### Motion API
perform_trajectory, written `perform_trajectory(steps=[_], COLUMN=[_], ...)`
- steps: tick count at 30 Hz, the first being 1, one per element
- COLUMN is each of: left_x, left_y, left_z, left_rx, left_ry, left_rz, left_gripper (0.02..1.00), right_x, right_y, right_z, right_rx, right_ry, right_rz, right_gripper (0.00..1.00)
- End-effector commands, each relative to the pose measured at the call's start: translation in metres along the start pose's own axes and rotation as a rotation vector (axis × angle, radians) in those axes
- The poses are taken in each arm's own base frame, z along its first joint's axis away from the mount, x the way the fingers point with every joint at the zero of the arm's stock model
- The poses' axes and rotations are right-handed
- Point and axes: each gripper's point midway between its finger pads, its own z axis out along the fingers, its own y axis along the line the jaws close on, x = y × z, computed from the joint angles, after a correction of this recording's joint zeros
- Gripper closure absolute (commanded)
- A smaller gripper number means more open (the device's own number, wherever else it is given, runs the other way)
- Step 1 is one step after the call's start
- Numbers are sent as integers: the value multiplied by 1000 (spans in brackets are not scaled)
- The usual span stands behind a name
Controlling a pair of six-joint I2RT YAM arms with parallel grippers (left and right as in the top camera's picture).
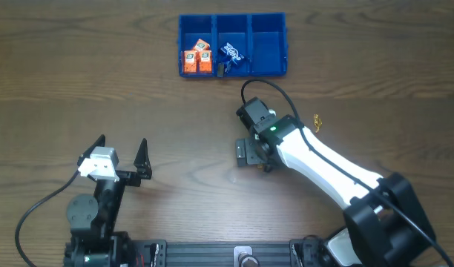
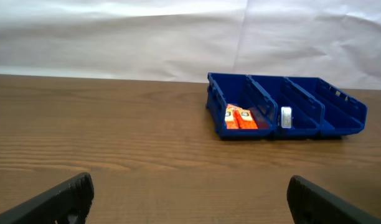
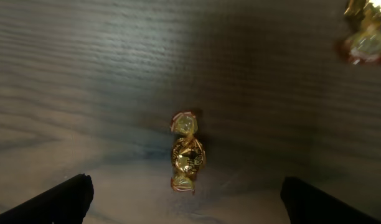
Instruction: Sort Candies Into Trays
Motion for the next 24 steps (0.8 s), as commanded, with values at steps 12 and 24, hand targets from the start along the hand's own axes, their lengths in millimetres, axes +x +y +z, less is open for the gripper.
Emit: perform_trajectory(steps=[12,24], left_x=[16,16], left_y=[-1,-1], left_z=[1,1], left_rx=[12,12], left_ry=[45,45], left_rz=[2,2], left_gripper=[20,20], right_x=[8,9], right_y=[0,-3], right_z=[31,38], right_rx=[24,27], right_ry=[67,64], right_rz=[26,33], right_gripper=[145,244])
